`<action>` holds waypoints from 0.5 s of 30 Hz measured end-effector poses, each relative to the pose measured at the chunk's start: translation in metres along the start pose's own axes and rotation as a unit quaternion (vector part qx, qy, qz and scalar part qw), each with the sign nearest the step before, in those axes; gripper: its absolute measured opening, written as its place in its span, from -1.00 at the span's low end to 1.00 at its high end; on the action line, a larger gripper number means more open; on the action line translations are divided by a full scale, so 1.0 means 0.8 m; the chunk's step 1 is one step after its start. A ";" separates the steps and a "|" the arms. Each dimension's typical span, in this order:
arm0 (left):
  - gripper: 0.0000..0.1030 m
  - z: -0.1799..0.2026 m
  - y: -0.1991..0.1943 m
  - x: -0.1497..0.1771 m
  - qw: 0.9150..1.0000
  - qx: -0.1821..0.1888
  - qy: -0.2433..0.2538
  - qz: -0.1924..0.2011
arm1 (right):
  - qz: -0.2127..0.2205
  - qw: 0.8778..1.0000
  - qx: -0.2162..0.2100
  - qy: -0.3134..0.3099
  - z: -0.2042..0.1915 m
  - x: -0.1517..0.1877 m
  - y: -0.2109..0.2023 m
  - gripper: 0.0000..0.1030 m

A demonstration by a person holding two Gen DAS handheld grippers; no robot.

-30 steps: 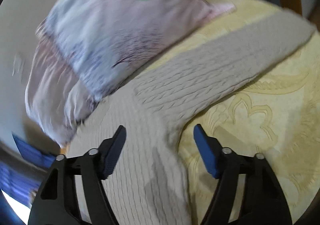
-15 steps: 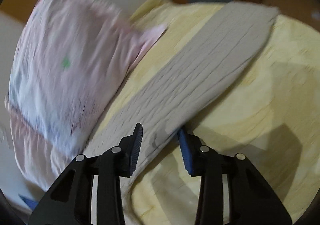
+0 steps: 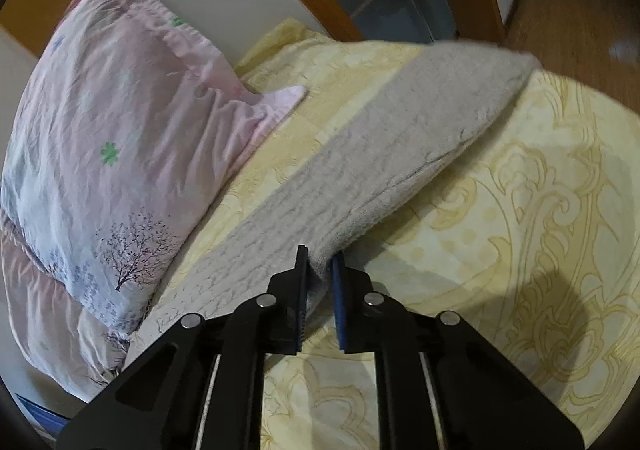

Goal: Fold small clothes
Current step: 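Grasp the sweater sleeve cuff with the right tool and lift it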

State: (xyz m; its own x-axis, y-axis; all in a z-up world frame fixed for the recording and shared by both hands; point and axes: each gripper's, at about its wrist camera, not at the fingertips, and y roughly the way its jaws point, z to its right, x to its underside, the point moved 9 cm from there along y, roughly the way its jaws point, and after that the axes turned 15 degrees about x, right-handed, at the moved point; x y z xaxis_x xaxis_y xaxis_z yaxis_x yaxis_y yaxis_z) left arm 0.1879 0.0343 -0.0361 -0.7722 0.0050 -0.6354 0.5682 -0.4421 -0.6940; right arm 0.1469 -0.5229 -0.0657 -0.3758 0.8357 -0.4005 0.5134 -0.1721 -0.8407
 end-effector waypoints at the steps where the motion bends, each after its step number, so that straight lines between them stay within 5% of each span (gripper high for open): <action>1: 0.97 -0.002 0.000 -0.001 1.000 0.000 -0.001 -0.001 | 0.006 1.000 -0.002 -0.004 -0.004 -0.002 -0.004 -0.79; 9: 0.97 -0.014 -0.002 -0.014 1.000 -0.007 -0.003 0.011 | 0.047 0.994 -0.076 -0.069 -0.097 -0.001 -0.060 -0.80; 15: 0.97 -0.021 -0.003 -0.021 1.000 -0.010 -0.008 0.014 | 0.017 0.973 -0.157 -0.171 -0.206 0.077 -0.088 -0.80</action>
State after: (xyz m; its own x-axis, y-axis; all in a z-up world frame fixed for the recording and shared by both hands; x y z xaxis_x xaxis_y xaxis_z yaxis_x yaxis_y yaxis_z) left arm 0.2045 0.0500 -0.0294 -0.7596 -0.0211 -0.6501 0.5957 -0.4238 -0.6823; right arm 0.2148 -0.3735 0.0288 -0.5620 0.6004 -0.5689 0.7199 0.0163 -0.6939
